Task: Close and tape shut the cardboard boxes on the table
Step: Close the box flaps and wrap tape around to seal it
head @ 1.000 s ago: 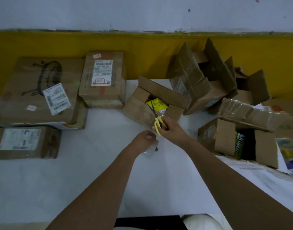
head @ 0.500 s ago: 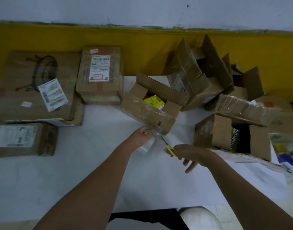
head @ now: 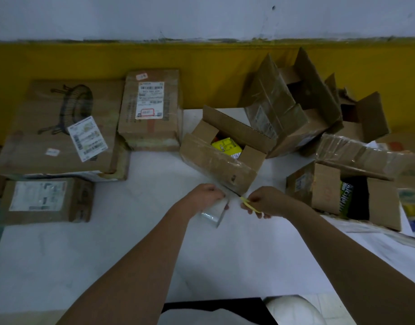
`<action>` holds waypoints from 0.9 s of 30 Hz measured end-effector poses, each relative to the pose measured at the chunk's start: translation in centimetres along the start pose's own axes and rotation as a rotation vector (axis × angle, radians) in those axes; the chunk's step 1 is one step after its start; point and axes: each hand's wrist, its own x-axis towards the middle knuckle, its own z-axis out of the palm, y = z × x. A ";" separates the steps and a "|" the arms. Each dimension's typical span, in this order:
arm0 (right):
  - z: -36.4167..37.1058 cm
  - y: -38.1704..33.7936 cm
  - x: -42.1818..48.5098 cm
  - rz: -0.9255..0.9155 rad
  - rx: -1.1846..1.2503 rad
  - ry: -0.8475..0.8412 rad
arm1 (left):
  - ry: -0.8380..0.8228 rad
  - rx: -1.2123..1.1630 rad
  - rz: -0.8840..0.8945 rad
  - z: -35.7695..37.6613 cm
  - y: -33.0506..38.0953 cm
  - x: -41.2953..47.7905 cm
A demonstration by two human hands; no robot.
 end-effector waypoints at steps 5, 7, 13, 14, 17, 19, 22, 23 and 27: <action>0.6 0.3 -1.2 0.103 -0.127 -0.087 | 0.013 -0.038 -0.022 -0.6 -0.4 -1.3; 1.5 0.7 -1.4 0.138 -0.315 -0.059 | 0.089 0.009 -0.013 -0.7 -1.1 -1.3; 5.5 0.7 -1.5 0.156 -0.474 -0.041 | 0.235 -0.025 0.035 0.0 -2.7 -5.4; 6.0 0.4 -1.6 0.152 -0.496 -0.019 | 0.252 -0.047 0.040 0.1 -2.9 -6.3; 7.1 -0.6 -2.0 0.106 -0.576 0.144 | 0.300 -0.116 0.046 0.0 -3.8 -8.6; 7.7 -1.5 -2.3 0.117 -0.574 0.232 | 0.308 -0.142 0.058 -0.5 -4.2 -10.0; 8.9 -2.5 -3.0 0.115 -0.603 0.422 | 0.348 -0.190 0.062 -1.4 -5.3 -12.0; 9.6 -2.9 -3.1 0.066 -0.573 0.517 | 0.357 -0.215 0.055 -1.7 -5.8 -12.8; 13.6 -8.4 -5.4 -0.217 0.005 0.441 | 0.349 -0.330 -0.003 -3.1 -8.1 -15.6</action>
